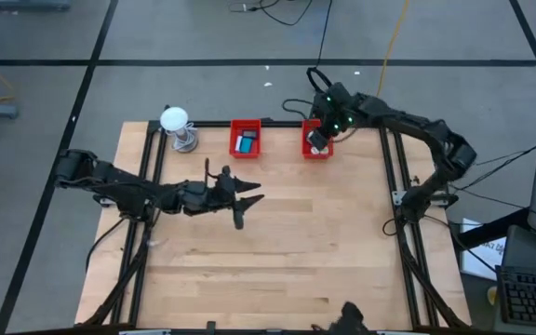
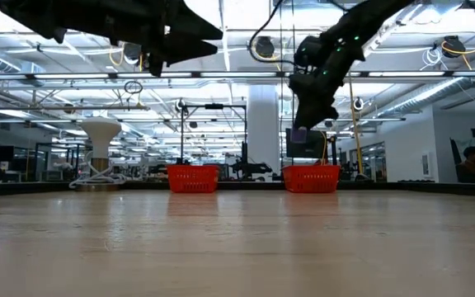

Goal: Pick & Place Office items
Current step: Put the purple charger adapter into the right red basket

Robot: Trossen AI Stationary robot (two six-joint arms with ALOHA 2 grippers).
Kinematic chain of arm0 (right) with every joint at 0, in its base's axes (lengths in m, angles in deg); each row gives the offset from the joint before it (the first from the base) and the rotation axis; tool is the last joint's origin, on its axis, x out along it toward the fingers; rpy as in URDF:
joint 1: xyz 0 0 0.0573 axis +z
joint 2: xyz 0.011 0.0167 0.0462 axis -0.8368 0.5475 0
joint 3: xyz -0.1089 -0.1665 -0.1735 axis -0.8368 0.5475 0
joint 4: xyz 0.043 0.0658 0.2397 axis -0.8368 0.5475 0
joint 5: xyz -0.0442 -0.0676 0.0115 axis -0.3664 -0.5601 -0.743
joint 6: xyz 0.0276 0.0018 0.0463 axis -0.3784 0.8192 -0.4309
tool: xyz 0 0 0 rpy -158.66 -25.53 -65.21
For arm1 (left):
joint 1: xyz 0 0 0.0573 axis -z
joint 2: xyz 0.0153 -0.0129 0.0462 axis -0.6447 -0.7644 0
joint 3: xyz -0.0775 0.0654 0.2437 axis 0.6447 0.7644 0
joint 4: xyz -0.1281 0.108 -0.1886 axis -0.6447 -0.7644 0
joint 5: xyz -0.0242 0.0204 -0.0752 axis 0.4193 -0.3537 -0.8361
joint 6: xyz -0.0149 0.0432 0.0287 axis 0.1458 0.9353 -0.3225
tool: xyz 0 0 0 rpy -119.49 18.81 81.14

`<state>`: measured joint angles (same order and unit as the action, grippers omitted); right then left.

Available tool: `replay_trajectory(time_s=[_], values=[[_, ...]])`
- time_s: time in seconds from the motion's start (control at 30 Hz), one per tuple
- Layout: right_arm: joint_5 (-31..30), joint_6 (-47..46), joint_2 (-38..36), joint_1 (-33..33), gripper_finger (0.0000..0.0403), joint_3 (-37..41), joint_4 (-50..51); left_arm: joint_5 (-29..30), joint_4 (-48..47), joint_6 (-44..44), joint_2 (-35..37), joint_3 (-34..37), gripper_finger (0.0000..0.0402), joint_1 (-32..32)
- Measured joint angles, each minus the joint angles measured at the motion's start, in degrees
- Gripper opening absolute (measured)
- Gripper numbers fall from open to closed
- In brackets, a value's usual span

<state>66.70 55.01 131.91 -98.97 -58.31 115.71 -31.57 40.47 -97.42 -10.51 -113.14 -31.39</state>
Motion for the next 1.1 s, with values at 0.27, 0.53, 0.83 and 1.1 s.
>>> replay_trajectory(time_s=[0.27,0.53,0.83,1.1], values=[[0.02,0.32,8.79,-1.79,0.0122,-3.97,2.25,-1.38,-2.54,-0.42,0.06,0.00,0.0186,0.29],[-0.05,0.67,12.27,-1.93,0.0122,-3.99,-0.52,-2.03,-4.97,-3.04,0.04,0.00,0.0209,0.42],[-0.27,0.10,12.25,-2.14,0.0122,-3.99,-1.29,-2.03,-5.22,-3.67,0.04,0.00,0.0199,0.39],[-3.18,0.08,12.23,-1.85,0.0122,-1.23,-2.28,-2.02,-5.62,-4.31,0.04,0.00,0.0178,0.39]])
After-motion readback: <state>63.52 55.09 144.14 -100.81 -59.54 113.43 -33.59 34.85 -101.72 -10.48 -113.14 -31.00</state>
